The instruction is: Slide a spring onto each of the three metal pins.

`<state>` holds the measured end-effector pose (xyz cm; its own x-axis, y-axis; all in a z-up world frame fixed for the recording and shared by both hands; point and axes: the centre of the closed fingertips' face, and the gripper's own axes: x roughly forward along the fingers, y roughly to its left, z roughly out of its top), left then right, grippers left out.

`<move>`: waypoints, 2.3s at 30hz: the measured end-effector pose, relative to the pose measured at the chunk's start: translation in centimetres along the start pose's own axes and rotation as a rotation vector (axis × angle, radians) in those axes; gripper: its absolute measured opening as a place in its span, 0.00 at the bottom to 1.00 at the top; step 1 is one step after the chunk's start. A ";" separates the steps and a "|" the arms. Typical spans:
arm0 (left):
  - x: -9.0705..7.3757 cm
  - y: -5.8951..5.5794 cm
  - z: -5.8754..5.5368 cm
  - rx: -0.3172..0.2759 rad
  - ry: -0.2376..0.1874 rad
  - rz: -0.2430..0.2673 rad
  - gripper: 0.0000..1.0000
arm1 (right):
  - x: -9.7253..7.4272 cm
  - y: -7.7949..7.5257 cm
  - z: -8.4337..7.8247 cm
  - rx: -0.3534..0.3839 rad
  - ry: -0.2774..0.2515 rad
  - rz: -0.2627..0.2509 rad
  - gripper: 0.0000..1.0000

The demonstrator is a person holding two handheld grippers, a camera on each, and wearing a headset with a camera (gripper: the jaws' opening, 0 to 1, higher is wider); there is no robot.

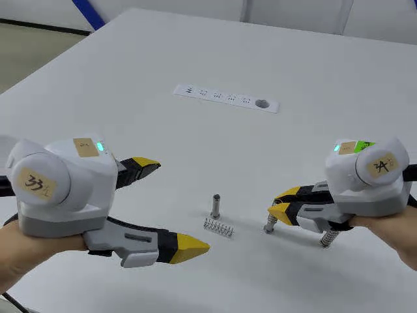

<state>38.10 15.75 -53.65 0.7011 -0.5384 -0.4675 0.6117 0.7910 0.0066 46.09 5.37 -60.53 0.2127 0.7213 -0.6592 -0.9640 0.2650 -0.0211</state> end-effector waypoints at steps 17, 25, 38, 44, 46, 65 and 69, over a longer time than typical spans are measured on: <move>0.0 -1.0 0.1 -0.027 -0.011 -0.030 0.89 | 1.3 0.1 -1.4 -0.086 0.074 0.002 0.11; -0.5 -0.6 0.7 -0.043 -0.033 -0.020 0.89 | 0.3 0.3 -0.1 -0.044 0.009 0.013 0.13; -0.6 -0.9 1.0 -0.059 -0.052 -0.022 0.89 | -0.5 3.3 4.6 -0.043 -0.120 0.019 0.16; -0.8 -0.7 0.5 -0.066 -0.042 -0.018 0.89 | 2.8 6.5 3.2 -0.100 -0.051 0.092 0.16; -0.8 -0.4 0.4 -0.071 -0.041 -0.012 0.89 | 3.7 6.7 2.7 -0.114 -0.029 0.089 0.16; -1.8 0.3 -1.7 -0.095 -0.009 0.016 0.88 | 7.8 5.6 0.2 -0.090 0.095 0.046 0.16; -1.9 0.5 -1.9 -0.104 -0.007 0.024 0.88 | 8.0 5.8 0.0 -0.094 0.101 0.062 0.13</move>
<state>36.37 17.74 -54.49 0.7179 -0.5211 -0.4617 0.5538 0.8293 -0.0749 42.17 12.65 -65.90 0.1398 0.6648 -0.7338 -0.9865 0.1572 -0.0455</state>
